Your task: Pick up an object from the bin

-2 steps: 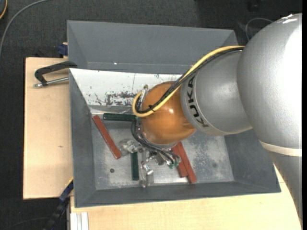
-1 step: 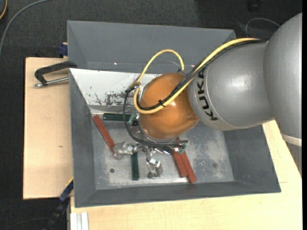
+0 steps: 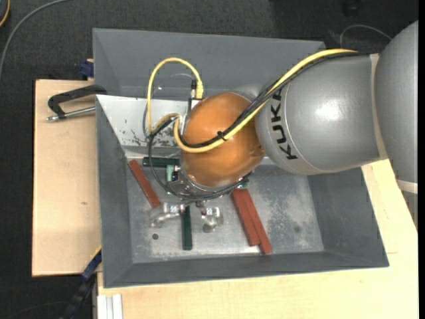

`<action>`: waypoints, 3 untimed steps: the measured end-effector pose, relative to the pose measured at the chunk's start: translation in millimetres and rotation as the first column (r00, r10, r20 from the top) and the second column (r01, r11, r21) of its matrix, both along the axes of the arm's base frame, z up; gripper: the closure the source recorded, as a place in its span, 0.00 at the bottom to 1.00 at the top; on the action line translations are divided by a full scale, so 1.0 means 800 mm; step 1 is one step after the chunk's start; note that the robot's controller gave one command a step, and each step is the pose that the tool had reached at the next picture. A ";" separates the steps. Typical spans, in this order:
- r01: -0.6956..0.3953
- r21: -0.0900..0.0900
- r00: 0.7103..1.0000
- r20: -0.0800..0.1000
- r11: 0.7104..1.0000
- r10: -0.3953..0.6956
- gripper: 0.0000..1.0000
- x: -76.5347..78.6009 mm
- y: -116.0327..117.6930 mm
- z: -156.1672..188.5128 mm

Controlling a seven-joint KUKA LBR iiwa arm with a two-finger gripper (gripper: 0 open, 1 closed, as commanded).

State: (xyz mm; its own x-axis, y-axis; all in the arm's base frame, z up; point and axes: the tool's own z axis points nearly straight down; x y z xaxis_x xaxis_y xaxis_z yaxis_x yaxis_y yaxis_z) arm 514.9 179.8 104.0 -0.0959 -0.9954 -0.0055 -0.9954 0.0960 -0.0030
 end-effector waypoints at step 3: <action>-0.402 -0.002 0.916 -0.003 0.916 0.402 1.00 -0.004 -0.009 -0.041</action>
Offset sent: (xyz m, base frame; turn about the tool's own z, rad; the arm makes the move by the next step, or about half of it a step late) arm -0.0034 -0.0106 -0.0340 -0.4216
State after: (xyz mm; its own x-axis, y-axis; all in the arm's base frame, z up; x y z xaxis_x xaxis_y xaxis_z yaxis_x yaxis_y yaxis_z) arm 511.5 172.2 71.2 0.3124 -0.9499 -0.0030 -0.9500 -0.3124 -0.0001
